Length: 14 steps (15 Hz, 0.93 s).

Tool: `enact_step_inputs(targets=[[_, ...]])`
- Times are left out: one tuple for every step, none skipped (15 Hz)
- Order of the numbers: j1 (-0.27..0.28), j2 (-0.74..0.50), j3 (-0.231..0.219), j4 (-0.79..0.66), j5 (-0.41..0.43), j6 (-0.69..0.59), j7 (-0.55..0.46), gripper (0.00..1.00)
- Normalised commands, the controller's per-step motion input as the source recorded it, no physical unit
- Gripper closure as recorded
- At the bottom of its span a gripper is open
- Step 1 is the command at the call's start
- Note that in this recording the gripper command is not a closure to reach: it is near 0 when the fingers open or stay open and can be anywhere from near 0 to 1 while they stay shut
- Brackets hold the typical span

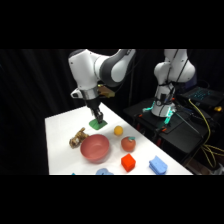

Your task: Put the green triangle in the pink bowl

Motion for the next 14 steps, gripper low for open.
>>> enact_step_inputs(targets=[[0.136, 0.12, 0.047, 0.32, -0.2, -0.24, 0.06, 0.9], [0.113, 0.17, 0.041, 0.35, -0.183, -0.22, 0.04, 0.9], [0.082, 0.22, 0.035, 0.38, -0.157, -0.2, 0.0, 0.9], [0.051, 0.25, 0.026, 0.41, -0.137, -0.2, -0.02, 0.9], [0.024, 0.27, 0.019, 0.44, -0.12, -0.21, -0.06, 0.9], [0.004, 0.28, 0.012, 0.44, -0.104, -0.21, -0.08, 0.9], [-0.009, 0.31, 0.007, 0.47, -0.09, -0.22, -0.1, 0.9], [-0.011, 0.31, 0.006, 0.48, -0.085, -0.22, -0.11, 0.9], [-0.004, 0.28, 0.008, 0.47, -0.083, -0.24, -0.1, 0.9], [0.001, 0.27, 0.01, 0.46, -0.082, -0.25, -0.1, 0.9], [0.001, 0.26, 0.013, 0.46, -0.075, -0.25, -0.12, 0.9], [0.006, 0.25, 0.013, 0.45, -0.078, -0.26, -0.11, 0.9], [0.007, 0.24, 0.016, 0.45, -0.074, -0.26, -0.12, 0.9], [0.005, 0.24, 0.018, 0.45, -0.069, -0.26, -0.13, 0.9]])
